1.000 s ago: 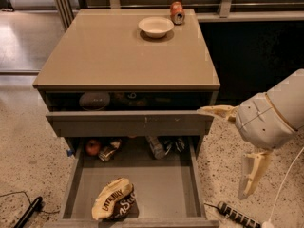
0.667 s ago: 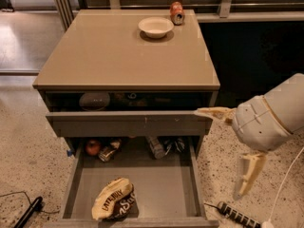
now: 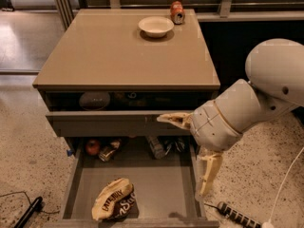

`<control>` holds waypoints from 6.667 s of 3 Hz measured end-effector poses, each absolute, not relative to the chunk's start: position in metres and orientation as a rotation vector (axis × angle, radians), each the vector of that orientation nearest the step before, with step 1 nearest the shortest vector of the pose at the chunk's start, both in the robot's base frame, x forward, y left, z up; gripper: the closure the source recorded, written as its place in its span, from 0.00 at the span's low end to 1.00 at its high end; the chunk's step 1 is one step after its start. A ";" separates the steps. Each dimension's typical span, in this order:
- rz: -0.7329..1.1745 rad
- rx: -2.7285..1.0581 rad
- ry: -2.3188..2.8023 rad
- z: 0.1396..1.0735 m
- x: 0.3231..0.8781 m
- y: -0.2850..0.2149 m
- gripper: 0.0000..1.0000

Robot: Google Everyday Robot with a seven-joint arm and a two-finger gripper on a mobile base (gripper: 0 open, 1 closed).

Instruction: Pick brown chip bag from middle drawer and place on counter

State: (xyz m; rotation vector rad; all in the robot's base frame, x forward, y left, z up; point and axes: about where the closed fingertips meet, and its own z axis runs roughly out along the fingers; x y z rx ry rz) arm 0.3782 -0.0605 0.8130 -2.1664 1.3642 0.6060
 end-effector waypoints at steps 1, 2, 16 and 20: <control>0.603 -2.159 1.355 0.815 0.378 -0.060 0.00; 0.594 -2.137 1.330 0.821 0.377 -0.059 0.00; 0.793 -2.488 1.320 0.676 0.393 0.079 0.00; 0.129 -2.435 1.342 0.699 0.401 0.083 0.00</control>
Offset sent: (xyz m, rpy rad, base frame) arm -0.0013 0.0000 0.0143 0.0726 -0.0510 -0.0093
